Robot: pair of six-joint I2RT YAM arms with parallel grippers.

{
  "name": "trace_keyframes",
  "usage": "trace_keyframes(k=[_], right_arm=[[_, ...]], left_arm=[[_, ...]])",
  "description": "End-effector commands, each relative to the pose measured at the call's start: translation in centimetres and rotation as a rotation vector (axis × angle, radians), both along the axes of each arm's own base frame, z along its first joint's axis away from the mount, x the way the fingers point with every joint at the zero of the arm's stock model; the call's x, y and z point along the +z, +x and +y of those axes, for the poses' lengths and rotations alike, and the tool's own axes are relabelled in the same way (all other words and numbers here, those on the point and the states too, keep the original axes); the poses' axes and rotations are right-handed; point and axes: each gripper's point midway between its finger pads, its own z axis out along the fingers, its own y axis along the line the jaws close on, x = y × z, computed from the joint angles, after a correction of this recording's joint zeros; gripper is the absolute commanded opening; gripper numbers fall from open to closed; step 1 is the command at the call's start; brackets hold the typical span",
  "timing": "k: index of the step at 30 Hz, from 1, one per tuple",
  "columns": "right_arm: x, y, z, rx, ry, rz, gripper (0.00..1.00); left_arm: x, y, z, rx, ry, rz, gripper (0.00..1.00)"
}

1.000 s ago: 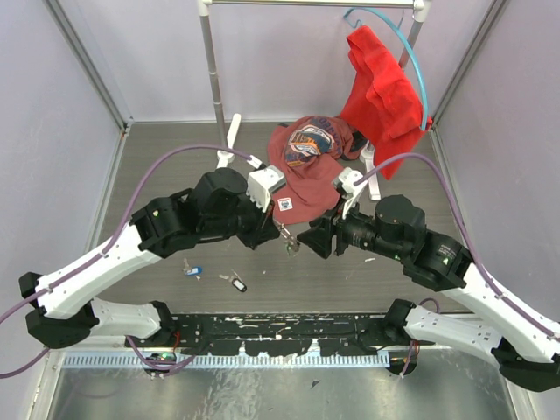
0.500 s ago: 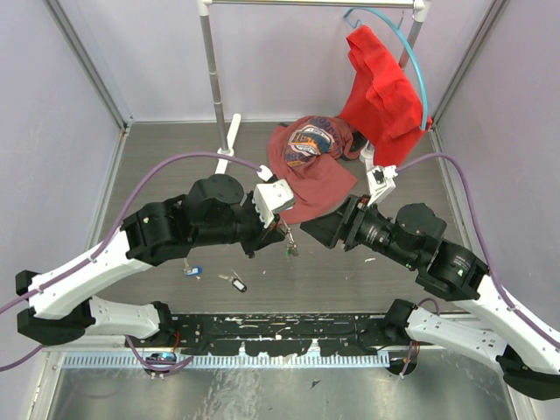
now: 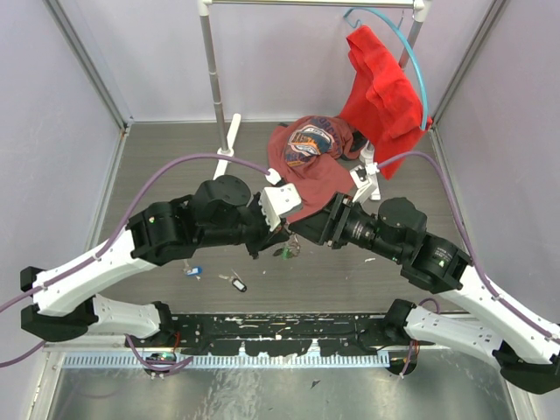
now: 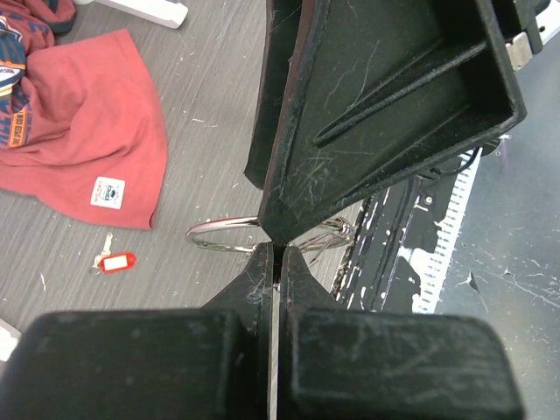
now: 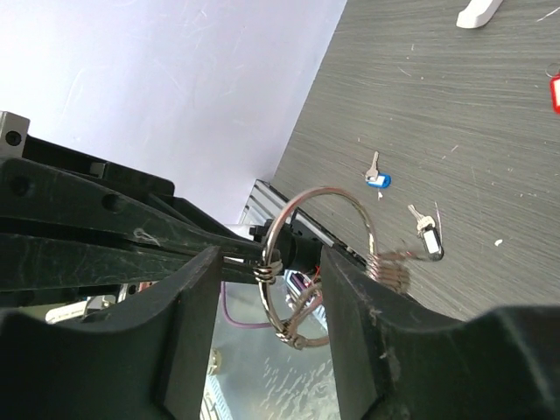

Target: Put the keys on the keyring

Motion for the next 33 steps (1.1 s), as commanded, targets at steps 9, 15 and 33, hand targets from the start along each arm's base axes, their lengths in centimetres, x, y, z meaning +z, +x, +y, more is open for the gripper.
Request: trace_keyframes(k=[9,15,33], right_arm=[[1.3,-0.4,0.8,0.038,0.069,0.000,0.42],[0.5,-0.4,1.1,0.046,0.050,0.022,0.39],[1.4,-0.5,1.0,0.041,0.094,0.010,0.01]], left_arm=[[2.3,0.4,-0.4,0.010,-0.054,-0.061,0.00],[2.6,0.6,-0.3,0.021,-0.066,-0.071,0.00],[3.3,0.6,0.1,0.041,-0.102,-0.093,0.27]])
